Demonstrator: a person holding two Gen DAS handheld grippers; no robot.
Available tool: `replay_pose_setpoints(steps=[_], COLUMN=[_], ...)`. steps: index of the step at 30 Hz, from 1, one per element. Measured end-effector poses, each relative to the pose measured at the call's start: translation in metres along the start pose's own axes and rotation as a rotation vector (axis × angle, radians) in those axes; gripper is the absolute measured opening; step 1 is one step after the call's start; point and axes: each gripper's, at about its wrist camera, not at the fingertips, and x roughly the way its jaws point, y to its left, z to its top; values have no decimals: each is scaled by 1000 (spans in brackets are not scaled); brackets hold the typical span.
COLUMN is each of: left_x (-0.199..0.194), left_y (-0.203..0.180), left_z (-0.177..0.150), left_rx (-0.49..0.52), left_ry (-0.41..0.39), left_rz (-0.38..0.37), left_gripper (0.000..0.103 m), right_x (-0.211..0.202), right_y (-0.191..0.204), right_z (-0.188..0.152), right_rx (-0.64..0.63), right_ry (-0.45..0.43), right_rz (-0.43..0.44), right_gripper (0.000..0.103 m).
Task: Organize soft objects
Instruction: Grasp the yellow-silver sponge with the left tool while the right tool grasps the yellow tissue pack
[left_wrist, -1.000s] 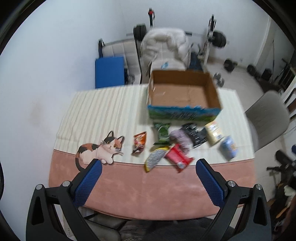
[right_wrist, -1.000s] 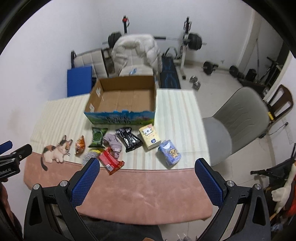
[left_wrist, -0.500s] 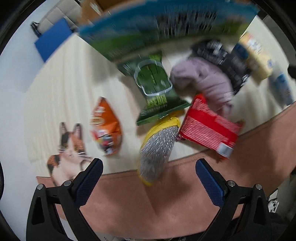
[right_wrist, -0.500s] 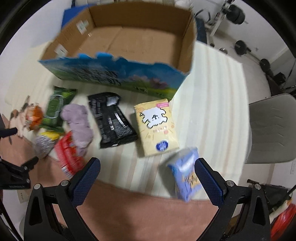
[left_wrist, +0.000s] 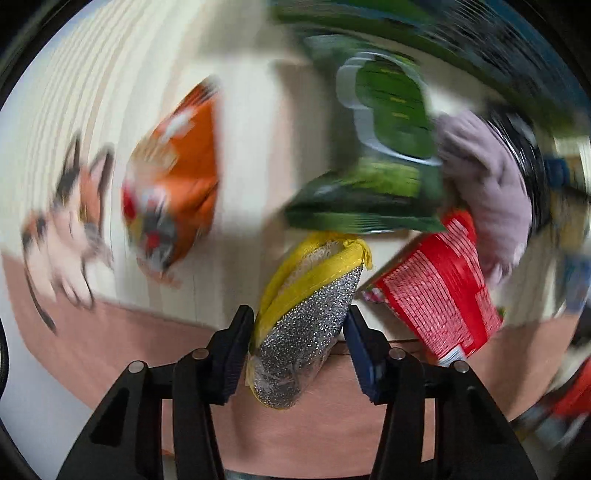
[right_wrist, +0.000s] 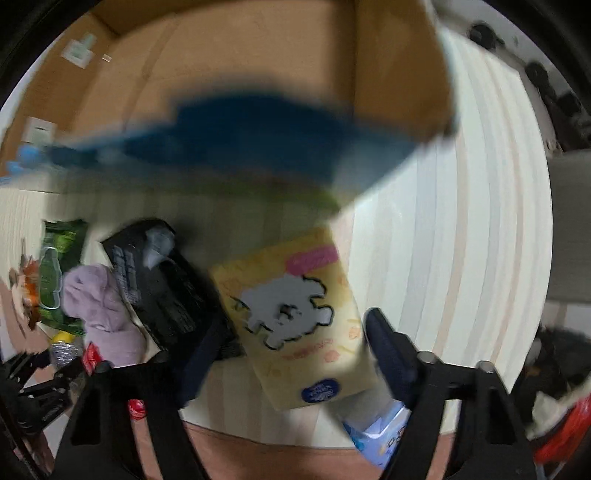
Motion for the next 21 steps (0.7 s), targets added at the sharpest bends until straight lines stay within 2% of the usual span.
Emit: replay_pose_setpoints(steps=[2,5,7,10,11,13,15,17,21], left_x=[2,9,10,15,15,8,5,-6,-49], left_y=[17,31,35,28,29,26,22,35,41], left_z=[-3,-6,-7,-6,-6,-8,-17,-26,-42], left_rx=[-98,-175,-175,-138,-137,-142,-164,-174,-188], left_ry=[17,39,26,23,19,25,19,-5,-64], left_rz=[-56,-110,-120,-79,-69,-78,-85,-81,-85], left_gripper=[47,48,50,50,44,42,41,41,41], right_x=[9,19,23,36,41,46,43,33,7], right_y=[-2,-5,-7,-11,-12,-13,-8,-6,-7], right_z=[-8,-27,-33,-37,-41,-46,-61,-76,-115], right_rx=[12,39,60,96,104,108,105,103,71], right_ry=[33,101,110,102,104,85,70,61,25], right_rz=[-2,54,80,69,58,40,59,96,171], right_gripper=[66,66,68,68,67,65,65,65,65])
